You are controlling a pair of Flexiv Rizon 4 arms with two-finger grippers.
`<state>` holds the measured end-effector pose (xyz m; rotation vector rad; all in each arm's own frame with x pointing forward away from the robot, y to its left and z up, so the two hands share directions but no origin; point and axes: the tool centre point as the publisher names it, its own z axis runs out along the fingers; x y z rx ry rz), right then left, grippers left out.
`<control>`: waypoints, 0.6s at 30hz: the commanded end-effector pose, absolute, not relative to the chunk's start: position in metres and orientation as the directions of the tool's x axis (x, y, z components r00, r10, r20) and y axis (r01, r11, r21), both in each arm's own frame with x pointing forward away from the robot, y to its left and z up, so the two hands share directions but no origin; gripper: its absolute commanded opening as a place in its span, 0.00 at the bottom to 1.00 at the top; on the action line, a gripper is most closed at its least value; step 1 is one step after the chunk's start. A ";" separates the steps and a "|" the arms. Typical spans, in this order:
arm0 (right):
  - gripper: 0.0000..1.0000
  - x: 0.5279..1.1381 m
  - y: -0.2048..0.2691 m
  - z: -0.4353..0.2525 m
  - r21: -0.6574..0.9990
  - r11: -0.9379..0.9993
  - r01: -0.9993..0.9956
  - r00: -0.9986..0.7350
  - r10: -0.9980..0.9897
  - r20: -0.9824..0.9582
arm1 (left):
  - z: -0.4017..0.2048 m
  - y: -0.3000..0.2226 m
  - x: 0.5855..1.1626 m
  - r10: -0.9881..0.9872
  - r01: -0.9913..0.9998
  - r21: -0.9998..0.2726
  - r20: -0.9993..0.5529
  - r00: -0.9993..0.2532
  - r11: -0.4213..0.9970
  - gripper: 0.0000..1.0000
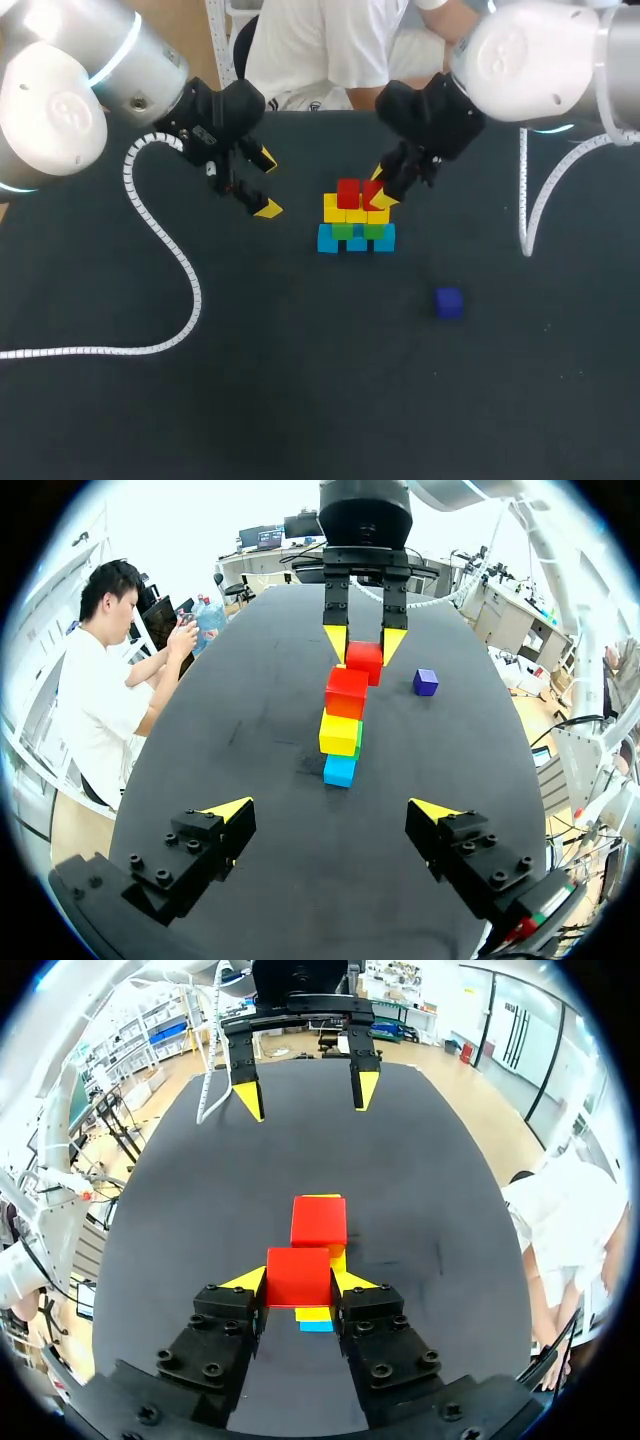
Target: Place the blue cubes, place green cubes on the blue cubes, place the yellow cubes on the green cubes, then place the red cubes on the yellow cubes, and place purple cube on the red cubes.
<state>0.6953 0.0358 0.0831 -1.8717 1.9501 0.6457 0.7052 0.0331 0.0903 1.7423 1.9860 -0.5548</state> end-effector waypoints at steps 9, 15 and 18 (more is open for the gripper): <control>0.00 0.700 0.037 0.081 0.082 0.013 -0.997 -0.056 -0.831 -0.553 | 0.090 0.034 0.707 0.816 0.992 -0.014 -0.568 -0.109 0.123 1.00; 0.00 0.701 0.036 0.080 0.085 0.017 -0.996 -0.061 -0.830 -0.554 | 0.090 0.034 0.707 0.816 0.992 -0.014 -0.568 -0.109 0.123 1.00; 0.00 0.701 0.036 0.079 0.089 0.016 -0.996 -0.063 -0.830 -0.554 | 0.090 0.034 0.707 0.816 0.992 -0.014 -0.568 -0.109 0.123 1.00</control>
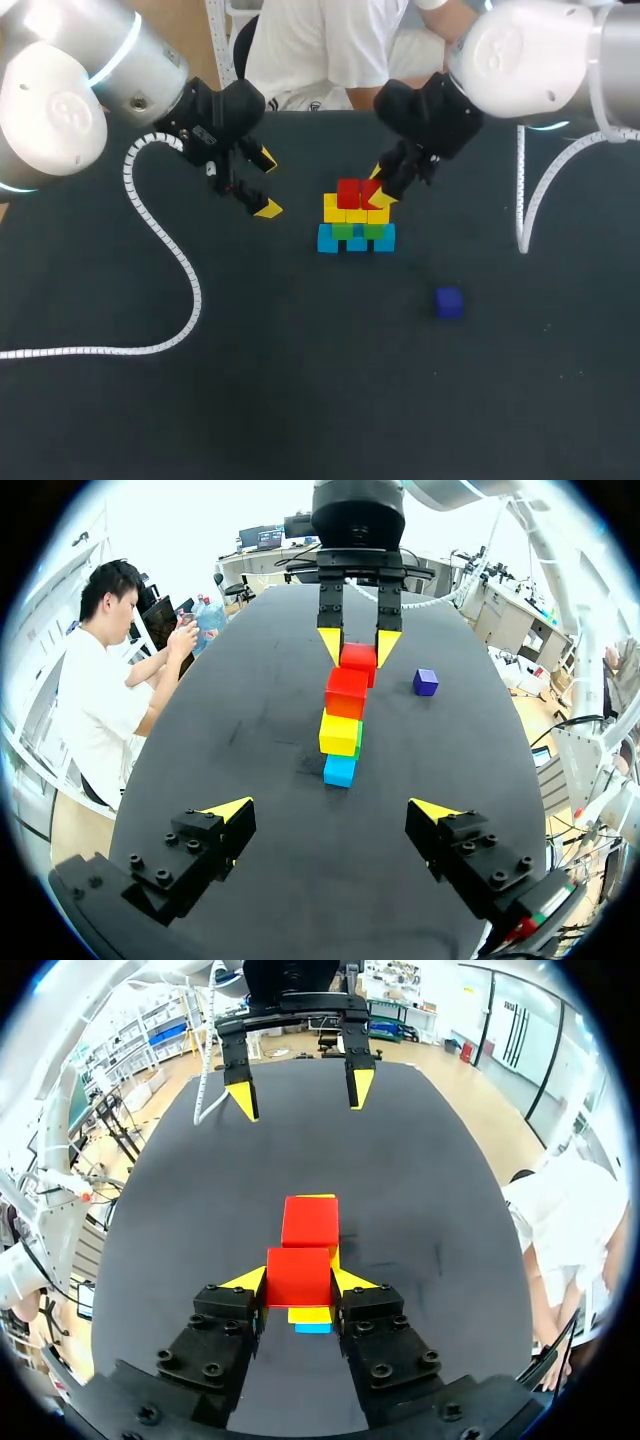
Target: Place the blue cubes, place green cubes on the blue cubes, place the yellow cubes on the green cubes, then place the red cubes on the yellow cubes, and place purple cube on the red cubes.
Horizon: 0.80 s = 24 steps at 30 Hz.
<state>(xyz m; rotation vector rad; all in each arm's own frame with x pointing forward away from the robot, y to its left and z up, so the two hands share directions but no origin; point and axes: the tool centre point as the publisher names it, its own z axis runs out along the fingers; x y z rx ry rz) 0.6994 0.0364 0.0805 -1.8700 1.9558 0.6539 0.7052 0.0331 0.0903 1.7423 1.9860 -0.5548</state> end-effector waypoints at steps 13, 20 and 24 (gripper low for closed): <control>0.00 0.703 0.039 0.079 0.089 0.016 -0.996 -0.063 -0.829 -0.555 | 0.090 0.034 0.707 0.816 0.992 -0.014 -0.568 -0.109 0.123 1.00; 0.00 0.703 0.040 0.077 0.095 0.014 -0.995 -0.064 -0.831 -0.552 | 0.090 0.034 0.707 0.816 0.992 -0.014 -0.568 -0.109 0.123 1.00; 0.04 0.704 0.041 0.077 0.097 0.015 -0.995 -0.066 -0.832 -0.550 | 0.090 0.034 0.707 0.816 0.992 -0.014 -0.568 -0.109 0.123 1.00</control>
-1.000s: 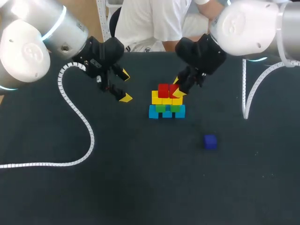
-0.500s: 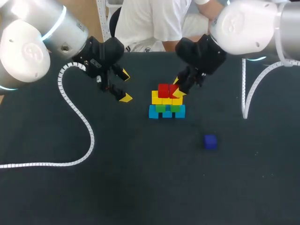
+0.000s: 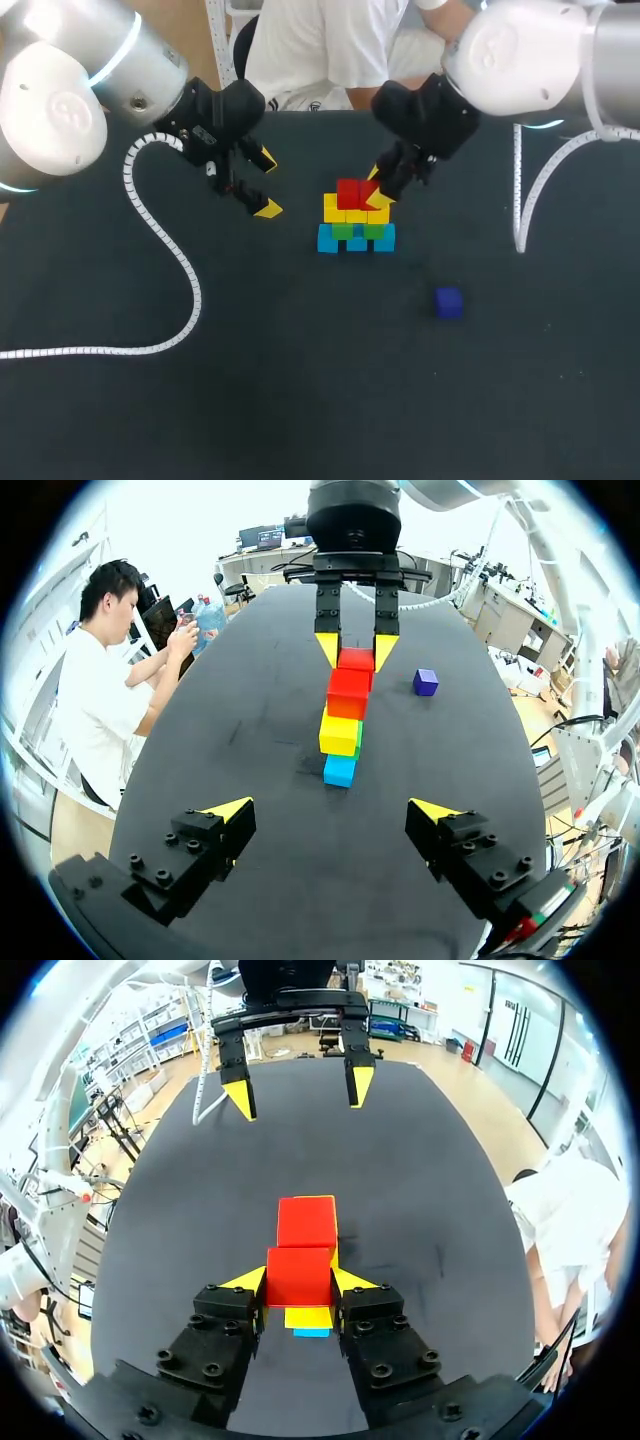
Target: Place the blue cubes, place green cubes on the blue cubes, place the yellow cubes on the green cubes, then place the red cubes on the yellow cubes, and place purple cube on the red cubes.
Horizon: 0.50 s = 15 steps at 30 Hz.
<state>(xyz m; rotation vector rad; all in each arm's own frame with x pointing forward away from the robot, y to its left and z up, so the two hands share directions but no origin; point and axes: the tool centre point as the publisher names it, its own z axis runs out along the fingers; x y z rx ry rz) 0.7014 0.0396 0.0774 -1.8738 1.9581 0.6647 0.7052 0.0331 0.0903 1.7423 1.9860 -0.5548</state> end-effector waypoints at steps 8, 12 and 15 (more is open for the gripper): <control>1.00 0.704 0.038 0.080 0.100 0.030 -0.995 -0.081 -0.827 -0.556 | 0.090 0.034 0.707 0.816 0.992 -0.014 -0.568 -0.109 0.123 1.00; 1.00 0.702 0.034 0.082 0.099 0.038 -0.994 -0.087 -0.824 -0.560 | 0.090 0.034 0.707 0.816 0.992 -0.014 -0.568 -0.109 0.123 1.00; 1.00 0.701 0.029 0.085 0.093 0.044 -0.995 -0.089 -0.821 -0.564 | 0.090 0.034 0.707 0.816 0.992 -0.014 -0.568 -0.109 0.123 1.00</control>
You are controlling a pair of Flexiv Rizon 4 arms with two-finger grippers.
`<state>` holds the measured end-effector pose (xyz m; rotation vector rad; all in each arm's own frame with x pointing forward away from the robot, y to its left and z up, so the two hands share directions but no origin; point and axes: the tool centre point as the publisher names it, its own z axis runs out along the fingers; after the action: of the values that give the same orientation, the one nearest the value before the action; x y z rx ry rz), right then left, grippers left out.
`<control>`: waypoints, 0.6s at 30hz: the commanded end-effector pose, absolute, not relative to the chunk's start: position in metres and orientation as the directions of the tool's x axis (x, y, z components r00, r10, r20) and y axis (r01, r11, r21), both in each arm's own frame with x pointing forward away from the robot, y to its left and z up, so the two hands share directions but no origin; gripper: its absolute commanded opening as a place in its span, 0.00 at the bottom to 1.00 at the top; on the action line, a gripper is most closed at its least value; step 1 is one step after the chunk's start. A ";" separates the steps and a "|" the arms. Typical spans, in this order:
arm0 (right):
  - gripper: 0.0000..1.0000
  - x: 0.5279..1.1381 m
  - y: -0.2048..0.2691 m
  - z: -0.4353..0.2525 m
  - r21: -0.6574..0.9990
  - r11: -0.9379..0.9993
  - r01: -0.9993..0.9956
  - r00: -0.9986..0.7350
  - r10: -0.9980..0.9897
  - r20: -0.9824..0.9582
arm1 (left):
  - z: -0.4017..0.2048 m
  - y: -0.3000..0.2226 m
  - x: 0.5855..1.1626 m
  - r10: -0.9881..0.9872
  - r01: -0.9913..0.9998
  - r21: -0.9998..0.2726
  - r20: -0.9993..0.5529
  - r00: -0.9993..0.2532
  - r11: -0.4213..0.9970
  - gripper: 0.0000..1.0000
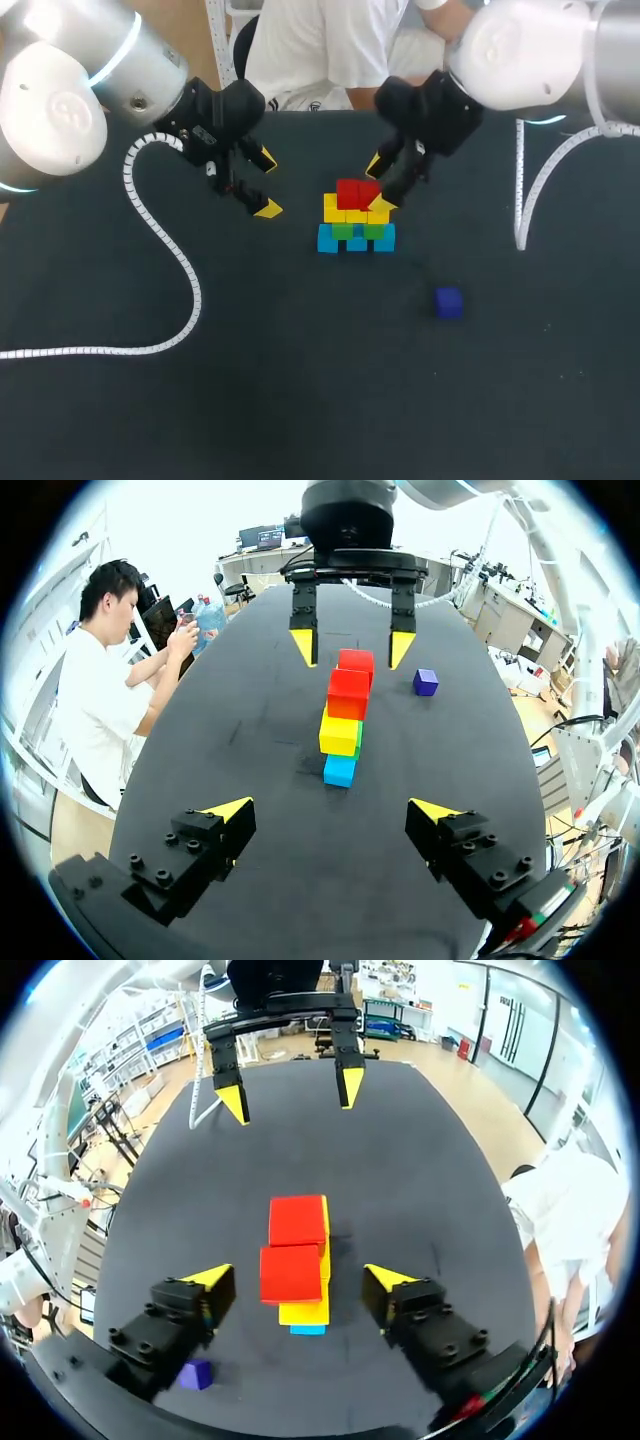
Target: Place the blue cubes, place green cubes on the blue cubes, place the yellow cubes on the green cubes, then place the red cubes on the yellow cubes, and place purple cube on the red cubes.
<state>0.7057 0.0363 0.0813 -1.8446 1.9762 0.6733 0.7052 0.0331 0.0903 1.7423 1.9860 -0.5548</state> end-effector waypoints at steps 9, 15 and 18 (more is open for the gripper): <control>1.00 0.680 0.001 0.103 0.010 0.012 -1.000 -0.016 -0.817 -0.576 | 0.090 0.034 0.707 0.816 0.992 -0.014 -0.568 -0.109 0.123 1.00; 1.00 0.658 -0.022 0.110 -0.016 0.004 -1.000 0.006 -0.823 -0.567 | 0.090 0.034 0.707 0.816 0.992 -0.014 -0.568 -0.109 0.123 1.00; 1.00 0.647 -0.031 0.106 0.000 0.003 -1.000 -0.003 -0.831 -0.557 | 0.090 0.034 0.707 0.816 0.992 -0.014 -0.568 -0.109 0.123 1.00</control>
<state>0.6683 -0.0214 0.1051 -1.9211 1.8854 0.6314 0.7052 0.0330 0.0903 1.7423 1.9860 -0.5548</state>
